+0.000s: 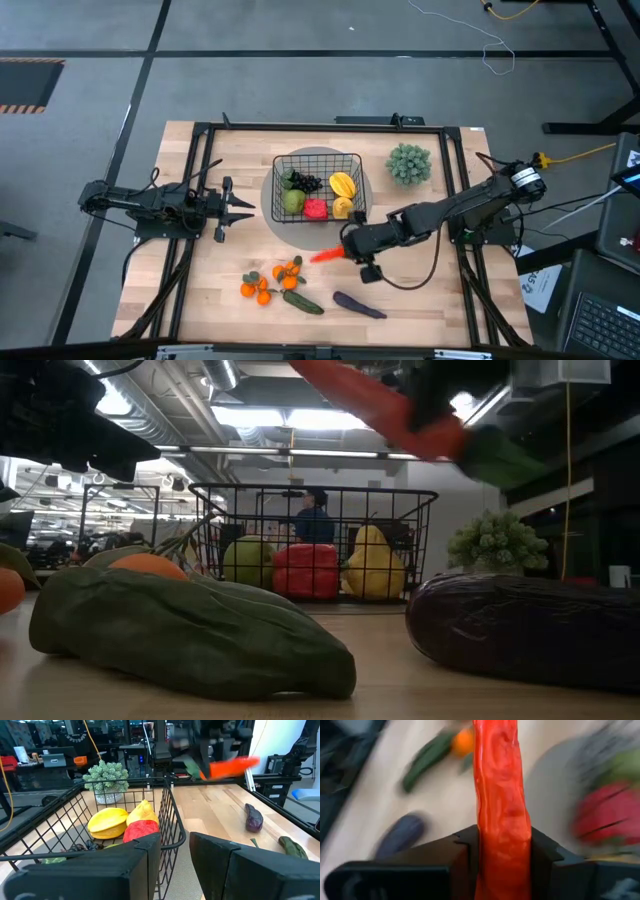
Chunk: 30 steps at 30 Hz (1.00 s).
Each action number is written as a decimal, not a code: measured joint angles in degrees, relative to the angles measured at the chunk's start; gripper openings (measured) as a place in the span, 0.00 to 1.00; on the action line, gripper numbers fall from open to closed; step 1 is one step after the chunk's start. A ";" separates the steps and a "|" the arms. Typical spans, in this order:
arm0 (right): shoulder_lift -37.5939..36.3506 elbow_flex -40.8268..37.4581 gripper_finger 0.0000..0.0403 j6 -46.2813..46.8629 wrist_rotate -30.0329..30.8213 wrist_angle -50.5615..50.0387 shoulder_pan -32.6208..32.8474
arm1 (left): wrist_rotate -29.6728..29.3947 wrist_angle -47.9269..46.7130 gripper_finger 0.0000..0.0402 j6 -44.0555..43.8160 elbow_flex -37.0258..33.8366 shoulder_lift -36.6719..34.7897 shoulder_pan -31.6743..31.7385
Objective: Build produce basket
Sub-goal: Put the orange carrot into the black wire basket
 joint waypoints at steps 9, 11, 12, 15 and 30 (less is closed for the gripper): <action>-0.10 10.94 0.24 -13.78 17.94 -0.05 -4.16 | 0.00 -0.02 0.23 0.00 0.00 0.00 0.00; -0.15 12.73 0.24 -13.77 16.78 0.01 -6.42 | 0.00 0.00 0.23 0.00 0.00 0.00 0.00; -0.17 13.39 0.24 -13.70 16.22 -0.03 -7.70 | 0.00 -0.02 0.23 0.00 0.00 0.01 -0.01; -0.18 14.28 0.24 -13.67 13.23 -0.23 -11.88 | 0.00 -0.02 0.23 0.00 0.00 0.02 0.00; 4.54 14.35 0.29 -10.39 -0.87 -0.53 -26.52 | 0.00 0.00 0.23 0.00 0.00 0.02 0.00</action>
